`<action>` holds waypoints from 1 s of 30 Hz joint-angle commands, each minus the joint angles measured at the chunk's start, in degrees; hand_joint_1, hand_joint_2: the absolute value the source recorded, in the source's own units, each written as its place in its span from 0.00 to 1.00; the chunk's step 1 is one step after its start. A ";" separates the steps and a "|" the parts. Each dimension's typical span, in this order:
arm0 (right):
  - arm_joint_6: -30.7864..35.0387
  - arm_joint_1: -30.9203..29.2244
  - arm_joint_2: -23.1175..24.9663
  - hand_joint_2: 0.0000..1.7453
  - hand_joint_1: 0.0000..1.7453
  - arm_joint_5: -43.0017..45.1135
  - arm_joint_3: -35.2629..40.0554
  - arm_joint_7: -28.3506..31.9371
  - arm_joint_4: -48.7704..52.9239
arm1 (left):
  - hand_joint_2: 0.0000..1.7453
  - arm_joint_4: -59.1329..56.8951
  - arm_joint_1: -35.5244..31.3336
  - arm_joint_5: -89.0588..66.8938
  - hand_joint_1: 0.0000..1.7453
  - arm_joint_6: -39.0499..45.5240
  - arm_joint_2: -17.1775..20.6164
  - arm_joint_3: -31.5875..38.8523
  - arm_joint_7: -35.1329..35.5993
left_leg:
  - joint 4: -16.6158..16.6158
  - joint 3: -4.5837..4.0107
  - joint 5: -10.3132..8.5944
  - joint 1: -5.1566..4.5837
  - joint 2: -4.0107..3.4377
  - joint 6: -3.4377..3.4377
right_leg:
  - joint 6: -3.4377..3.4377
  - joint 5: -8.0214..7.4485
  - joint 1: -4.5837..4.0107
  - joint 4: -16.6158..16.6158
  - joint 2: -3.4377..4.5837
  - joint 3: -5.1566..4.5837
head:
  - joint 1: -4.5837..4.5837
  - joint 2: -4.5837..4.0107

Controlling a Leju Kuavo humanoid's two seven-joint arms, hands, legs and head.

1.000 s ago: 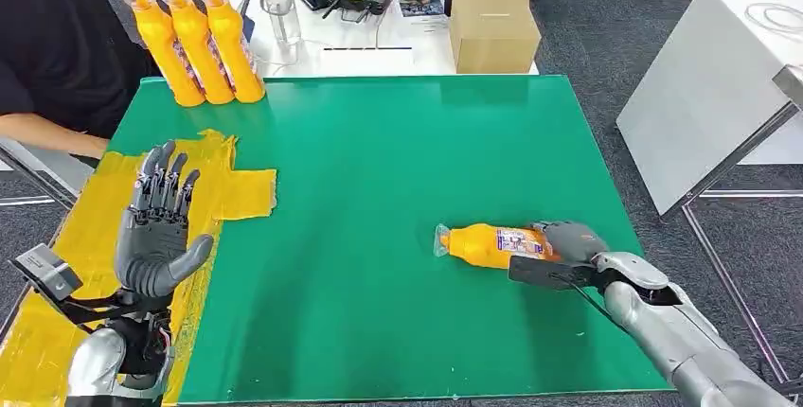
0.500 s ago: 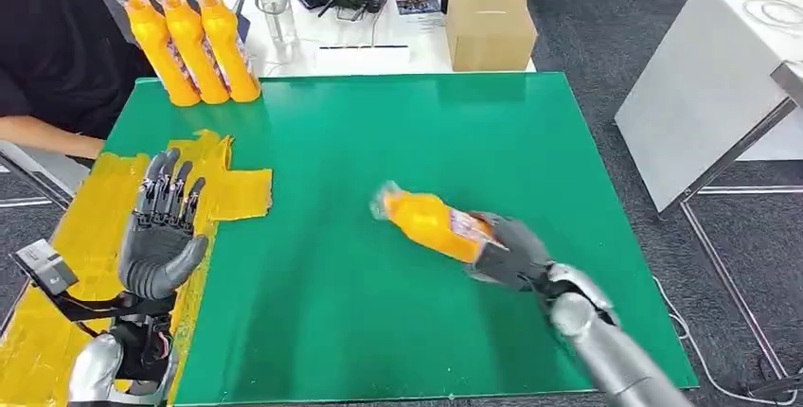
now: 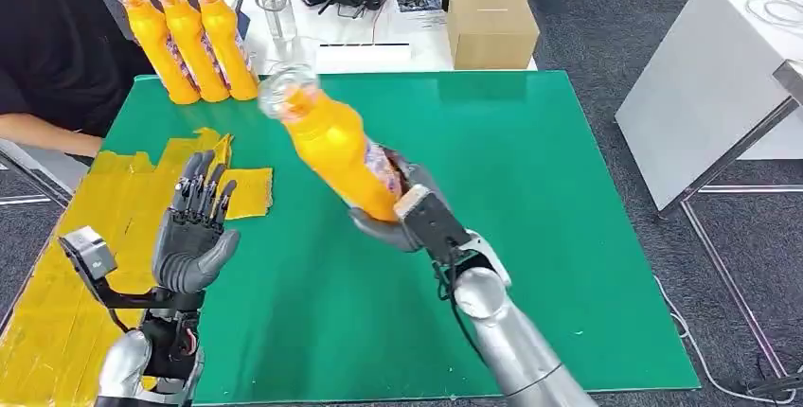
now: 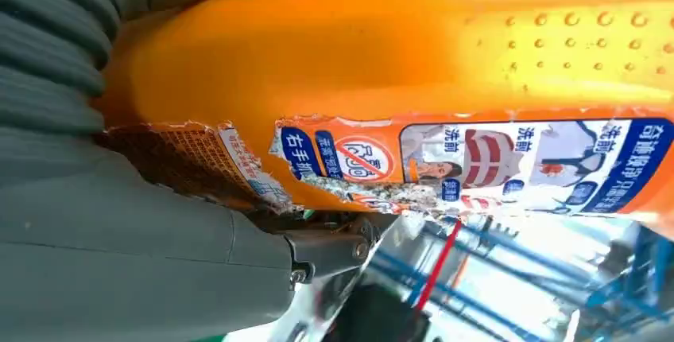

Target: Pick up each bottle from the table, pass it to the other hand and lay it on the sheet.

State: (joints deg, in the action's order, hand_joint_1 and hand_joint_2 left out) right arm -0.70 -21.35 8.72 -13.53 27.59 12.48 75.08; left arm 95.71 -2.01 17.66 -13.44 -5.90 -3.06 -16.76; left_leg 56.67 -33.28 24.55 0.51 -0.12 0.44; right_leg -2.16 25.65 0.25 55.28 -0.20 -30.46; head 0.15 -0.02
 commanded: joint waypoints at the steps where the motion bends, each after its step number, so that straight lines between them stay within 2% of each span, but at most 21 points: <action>1: 0.89 -6.91 4.72 1.00 1.00 -1.37 6.66 -1.34 -10.91 | 1.00 -3.83 -2.57 0.33 0.00 -0.45 -0.74 -4.78 0.97 | -0.02 0.17 0.06 0.01 -0.03 -0.01 | 0.05 0.04 -0.02 -0.01 0.05 0.15 | 0.00 0.00; 17: 1.75 -10.67 6.24 1.00 1.00 -2.09 8.85 -2.11 -22.32 | 1.00 -4.81 -4.64 1.03 0.00 -0.04 -0.25 -8.41 1.58 | -0.05 0.12 0.02 0.01 0.06 0.00 | 0.03 0.03 -0.01 -0.05 -0.04 0.13 | 0.02 0.00; 30: 1.81 -10.58 6.03 1.00 1.00 -2.09 8.69 -2.02 -22.88 | 1.00 -4.86 -4.83 1.14 0.00 0.02 -0.33 -8.52 1.56 | -0.02 0.06 0.03 0.01 0.08 0.01 | 0.01 0.03 -0.02 -0.04 -0.07 0.07 | 0.02 0.00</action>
State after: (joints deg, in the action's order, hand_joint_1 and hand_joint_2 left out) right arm 0.90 -29.01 15.61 -15.71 34.99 10.71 57.53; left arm 93.98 -4.36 18.62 -13.53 -6.80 -10.27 -15.39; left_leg 56.68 -33.35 24.55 0.51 -0.11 0.44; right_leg -2.17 25.64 0.24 55.28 -0.21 -30.56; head 0.17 -0.02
